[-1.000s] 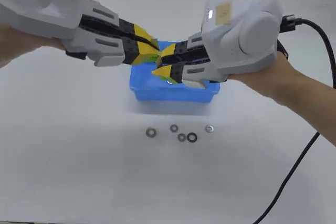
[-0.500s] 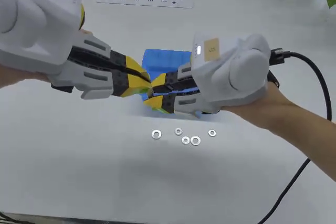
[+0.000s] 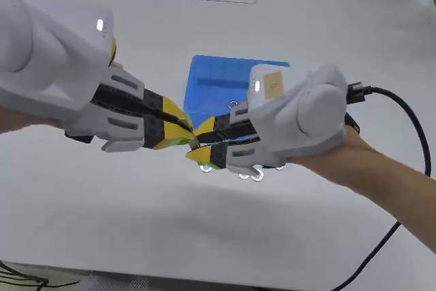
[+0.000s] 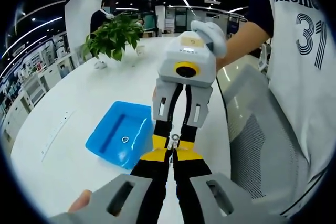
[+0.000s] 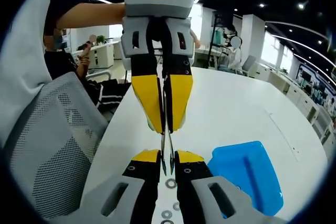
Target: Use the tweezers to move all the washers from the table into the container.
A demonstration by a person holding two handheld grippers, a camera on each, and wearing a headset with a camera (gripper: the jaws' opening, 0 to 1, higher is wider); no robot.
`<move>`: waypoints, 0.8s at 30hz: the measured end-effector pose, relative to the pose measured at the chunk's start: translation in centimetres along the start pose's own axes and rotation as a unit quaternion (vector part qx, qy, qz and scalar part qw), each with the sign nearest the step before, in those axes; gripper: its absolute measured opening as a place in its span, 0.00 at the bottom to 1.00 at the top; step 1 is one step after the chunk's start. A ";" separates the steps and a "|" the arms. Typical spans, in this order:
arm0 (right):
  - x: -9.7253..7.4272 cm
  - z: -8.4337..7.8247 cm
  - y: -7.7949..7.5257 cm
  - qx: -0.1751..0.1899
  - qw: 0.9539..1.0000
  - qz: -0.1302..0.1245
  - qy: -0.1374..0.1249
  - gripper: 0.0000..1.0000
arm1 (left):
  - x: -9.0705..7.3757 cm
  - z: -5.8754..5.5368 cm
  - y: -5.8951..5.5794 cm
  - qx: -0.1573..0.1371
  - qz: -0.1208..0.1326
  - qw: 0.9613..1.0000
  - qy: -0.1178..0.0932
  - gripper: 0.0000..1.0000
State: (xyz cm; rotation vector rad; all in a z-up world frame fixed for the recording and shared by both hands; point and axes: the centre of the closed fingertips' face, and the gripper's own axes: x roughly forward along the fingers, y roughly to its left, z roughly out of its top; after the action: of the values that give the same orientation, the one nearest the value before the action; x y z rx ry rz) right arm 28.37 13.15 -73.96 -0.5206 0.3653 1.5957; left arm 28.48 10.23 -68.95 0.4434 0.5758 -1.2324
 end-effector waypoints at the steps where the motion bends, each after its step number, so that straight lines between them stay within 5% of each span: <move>1: 0.0 -0.1 0.1 0.001 1.000 0.001 0.000 0.11 | 0.2 -0.1 -0.1 0.000 -0.002 1.000 0.002 0.07; 13: 0.6 -2.1 1.0 0.018 1.000 0.004 0.005 0.11 | 1.7 -1.4 -1.1 -0.013 -0.021 1.000 0.017 0.07; 24: 1.0 -3.0 0.3 0.025 1.000 -0.007 0.010 0.11 | 2.6 -1.8 -0.3 -0.015 -0.024 0.999 0.023 0.07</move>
State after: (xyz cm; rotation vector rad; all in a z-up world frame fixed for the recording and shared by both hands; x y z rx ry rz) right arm 28.41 12.33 -77.05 -0.4994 0.4146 1.5655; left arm 28.47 9.25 -71.99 0.4343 0.6468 -1.2611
